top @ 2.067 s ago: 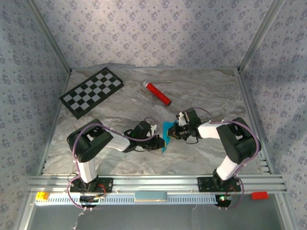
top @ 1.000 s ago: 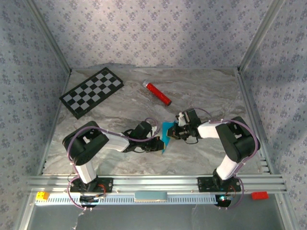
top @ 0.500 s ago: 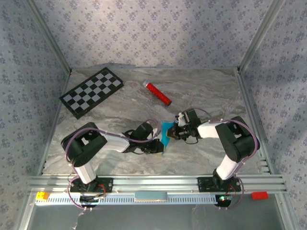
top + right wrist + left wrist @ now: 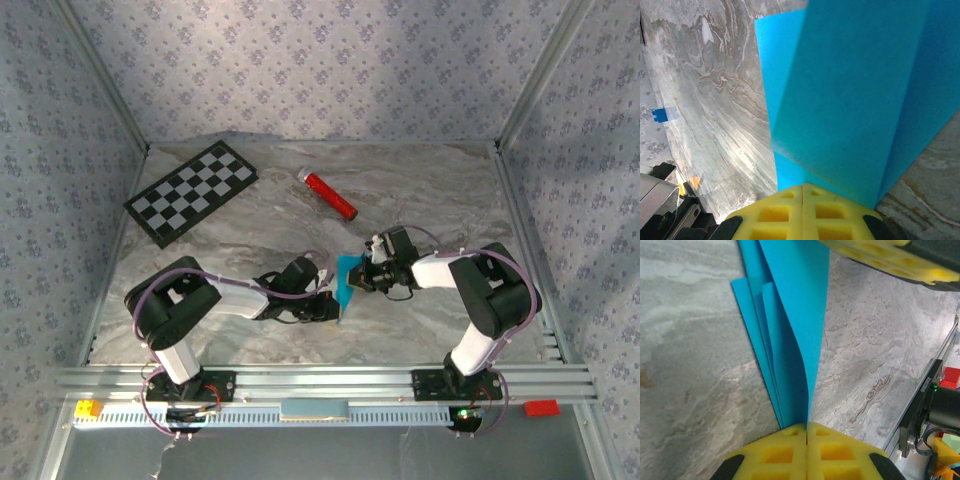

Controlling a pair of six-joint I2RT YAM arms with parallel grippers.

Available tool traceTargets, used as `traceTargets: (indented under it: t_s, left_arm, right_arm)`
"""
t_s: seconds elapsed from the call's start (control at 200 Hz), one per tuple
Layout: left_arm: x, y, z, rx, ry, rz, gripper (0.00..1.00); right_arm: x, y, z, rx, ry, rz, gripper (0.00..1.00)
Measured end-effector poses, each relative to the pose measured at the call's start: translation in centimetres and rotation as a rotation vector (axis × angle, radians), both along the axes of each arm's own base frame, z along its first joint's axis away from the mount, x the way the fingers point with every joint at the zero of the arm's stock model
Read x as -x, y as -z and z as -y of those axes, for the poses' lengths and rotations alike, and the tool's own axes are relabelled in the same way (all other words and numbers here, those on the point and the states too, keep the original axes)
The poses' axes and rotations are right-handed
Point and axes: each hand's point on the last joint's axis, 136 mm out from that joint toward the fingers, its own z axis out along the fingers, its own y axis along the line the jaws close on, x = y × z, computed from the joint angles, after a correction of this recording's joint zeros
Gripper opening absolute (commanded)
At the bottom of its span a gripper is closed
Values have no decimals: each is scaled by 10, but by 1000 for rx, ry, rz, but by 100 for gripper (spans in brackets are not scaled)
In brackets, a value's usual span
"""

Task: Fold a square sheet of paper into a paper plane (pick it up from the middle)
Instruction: Fold the wing for the fifth time at the center of the table.

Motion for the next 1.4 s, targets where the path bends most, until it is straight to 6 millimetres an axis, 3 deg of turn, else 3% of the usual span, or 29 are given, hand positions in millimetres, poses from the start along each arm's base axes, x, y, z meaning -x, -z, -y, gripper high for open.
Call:
traceTargets:
  t_s: [0.12, 0.27, 0.485, 1.049, 1.239, 1.399]
  left_arm:
    - [2, 0, -1, -3, 4, -5, 9]
    - [5, 0, -2, -7, 9, -2, 2]
    - [5, 1, -3, -10, 14, 2, 8]
    - [7, 2, -4, -17, 27, 10, 3]
    - [8, 1, -4, -21, 27, 11, 13]
    - [21, -2, -13, -41, 40, -1, 21]
  right_arm:
    - [0, 0, 0, 0, 0, -1, 1]
    - [0, 0, 0, 1, 0, -2, 1]
    - [0, 0, 0, 1, 0, -3, 1]
    - [0, 0, 0, 2, 0, -5, 0]
    - [0, 0, 0, 2, 0, -5, 0]
    - [0, 0, 0, 2, 0, -4, 0]
